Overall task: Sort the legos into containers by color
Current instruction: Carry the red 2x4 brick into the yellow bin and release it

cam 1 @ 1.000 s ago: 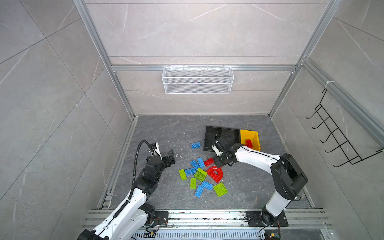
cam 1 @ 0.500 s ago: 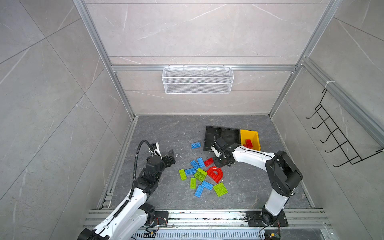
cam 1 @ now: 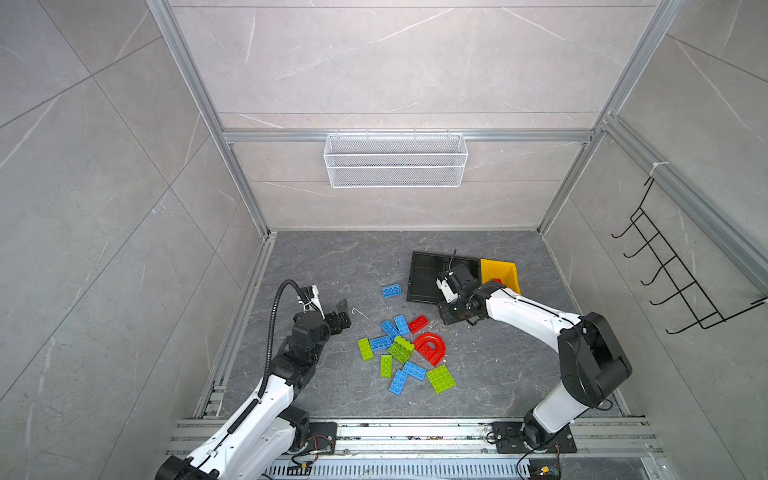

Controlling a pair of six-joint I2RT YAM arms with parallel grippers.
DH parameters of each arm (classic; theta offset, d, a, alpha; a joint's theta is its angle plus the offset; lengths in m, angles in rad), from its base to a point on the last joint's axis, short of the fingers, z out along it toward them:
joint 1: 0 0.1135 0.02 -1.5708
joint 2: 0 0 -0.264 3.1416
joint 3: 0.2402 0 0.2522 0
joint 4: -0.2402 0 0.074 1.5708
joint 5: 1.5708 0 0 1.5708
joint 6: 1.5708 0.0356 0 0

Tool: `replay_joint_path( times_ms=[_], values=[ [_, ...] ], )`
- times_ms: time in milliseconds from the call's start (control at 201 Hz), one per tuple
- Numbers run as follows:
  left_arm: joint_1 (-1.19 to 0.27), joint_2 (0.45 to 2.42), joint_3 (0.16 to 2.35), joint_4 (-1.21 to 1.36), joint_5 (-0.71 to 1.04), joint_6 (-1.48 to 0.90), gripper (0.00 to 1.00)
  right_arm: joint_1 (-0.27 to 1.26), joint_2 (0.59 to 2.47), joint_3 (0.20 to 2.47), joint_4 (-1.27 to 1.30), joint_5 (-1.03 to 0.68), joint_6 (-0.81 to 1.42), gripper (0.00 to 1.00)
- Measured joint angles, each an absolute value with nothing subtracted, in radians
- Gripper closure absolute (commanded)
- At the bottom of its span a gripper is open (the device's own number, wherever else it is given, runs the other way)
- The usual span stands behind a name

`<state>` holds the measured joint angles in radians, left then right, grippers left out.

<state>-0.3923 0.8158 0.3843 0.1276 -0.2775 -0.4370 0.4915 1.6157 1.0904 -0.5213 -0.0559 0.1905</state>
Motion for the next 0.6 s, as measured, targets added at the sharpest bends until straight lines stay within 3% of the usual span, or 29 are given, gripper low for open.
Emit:
replay_joint_path(
  times_ms=[353,597],
  values=[
    [-0.392,0.815,0.384,0.128,-0.277,-0.437,0.01,0.123,1.496,1.063,-0.475,-0.221,0.191,0.83],
    [-0.392,0.816,0.384,0.128,-0.277,-0.437,0.01,-0.007,1.511,1.066,-0.4,-0.22,0.212,0.83]
  ],
)
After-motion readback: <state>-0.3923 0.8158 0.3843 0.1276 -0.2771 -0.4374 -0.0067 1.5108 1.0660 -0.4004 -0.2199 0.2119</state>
